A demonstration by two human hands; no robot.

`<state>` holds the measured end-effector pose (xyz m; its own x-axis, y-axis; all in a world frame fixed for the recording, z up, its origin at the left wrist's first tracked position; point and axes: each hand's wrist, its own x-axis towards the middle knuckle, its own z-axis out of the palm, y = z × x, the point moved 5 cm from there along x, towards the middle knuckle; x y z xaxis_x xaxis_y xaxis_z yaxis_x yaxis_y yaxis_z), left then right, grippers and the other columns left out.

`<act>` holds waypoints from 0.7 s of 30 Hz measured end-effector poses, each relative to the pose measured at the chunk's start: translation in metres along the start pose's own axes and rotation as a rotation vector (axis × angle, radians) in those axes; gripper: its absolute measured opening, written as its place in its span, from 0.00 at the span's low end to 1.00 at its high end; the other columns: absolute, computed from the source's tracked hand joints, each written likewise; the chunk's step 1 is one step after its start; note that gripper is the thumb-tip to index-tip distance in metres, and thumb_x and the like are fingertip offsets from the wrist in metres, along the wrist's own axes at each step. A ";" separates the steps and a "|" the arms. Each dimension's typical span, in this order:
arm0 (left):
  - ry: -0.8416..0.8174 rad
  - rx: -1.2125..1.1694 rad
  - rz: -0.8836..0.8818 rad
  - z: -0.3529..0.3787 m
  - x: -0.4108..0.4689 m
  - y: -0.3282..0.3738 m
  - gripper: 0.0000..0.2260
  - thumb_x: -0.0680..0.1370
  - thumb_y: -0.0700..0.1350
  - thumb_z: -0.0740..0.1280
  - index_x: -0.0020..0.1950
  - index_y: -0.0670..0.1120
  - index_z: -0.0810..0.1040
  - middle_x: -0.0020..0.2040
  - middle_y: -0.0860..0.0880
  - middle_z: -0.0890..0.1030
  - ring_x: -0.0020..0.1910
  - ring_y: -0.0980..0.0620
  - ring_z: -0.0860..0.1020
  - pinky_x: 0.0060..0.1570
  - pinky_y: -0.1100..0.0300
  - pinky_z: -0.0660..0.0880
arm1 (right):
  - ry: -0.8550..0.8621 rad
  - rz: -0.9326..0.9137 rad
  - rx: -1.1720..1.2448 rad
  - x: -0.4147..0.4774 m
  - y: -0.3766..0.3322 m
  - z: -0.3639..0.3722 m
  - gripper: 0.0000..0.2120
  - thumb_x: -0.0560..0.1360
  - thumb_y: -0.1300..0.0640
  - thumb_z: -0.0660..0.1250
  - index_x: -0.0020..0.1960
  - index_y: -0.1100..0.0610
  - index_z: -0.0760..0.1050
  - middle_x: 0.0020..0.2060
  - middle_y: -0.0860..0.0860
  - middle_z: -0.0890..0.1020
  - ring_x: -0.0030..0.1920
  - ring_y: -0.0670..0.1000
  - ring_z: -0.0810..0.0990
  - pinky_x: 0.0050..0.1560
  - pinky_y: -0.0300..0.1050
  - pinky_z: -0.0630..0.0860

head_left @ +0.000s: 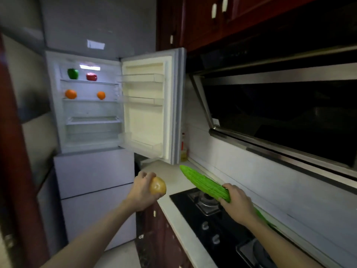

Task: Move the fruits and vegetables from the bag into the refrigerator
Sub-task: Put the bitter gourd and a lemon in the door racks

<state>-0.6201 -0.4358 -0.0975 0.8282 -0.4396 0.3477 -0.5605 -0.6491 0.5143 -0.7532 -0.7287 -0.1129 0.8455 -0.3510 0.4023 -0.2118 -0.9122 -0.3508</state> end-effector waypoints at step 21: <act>0.120 0.077 -0.072 -0.154 0.004 -0.195 0.33 0.68 0.57 0.75 0.69 0.49 0.67 0.64 0.47 0.65 0.61 0.46 0.69 0.61 0.55 0.71 | 0.032 -0.125 0.100 0.082 -0.237 0.090 0.18 0.75 0.48 0.66 0.64 0.47 0.70 0.55 0.48 0.78 0.57 0.52 0.76 0.52 0.48 0.74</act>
<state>-0.5076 -0.2148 -0.0758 0.8578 -0.3155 0.4059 -0.4940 -0.7242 0.4812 -0.5898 -0.5223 -0.0729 0.8458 -0.2441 0.4743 -0.0548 -0.9242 -0.3779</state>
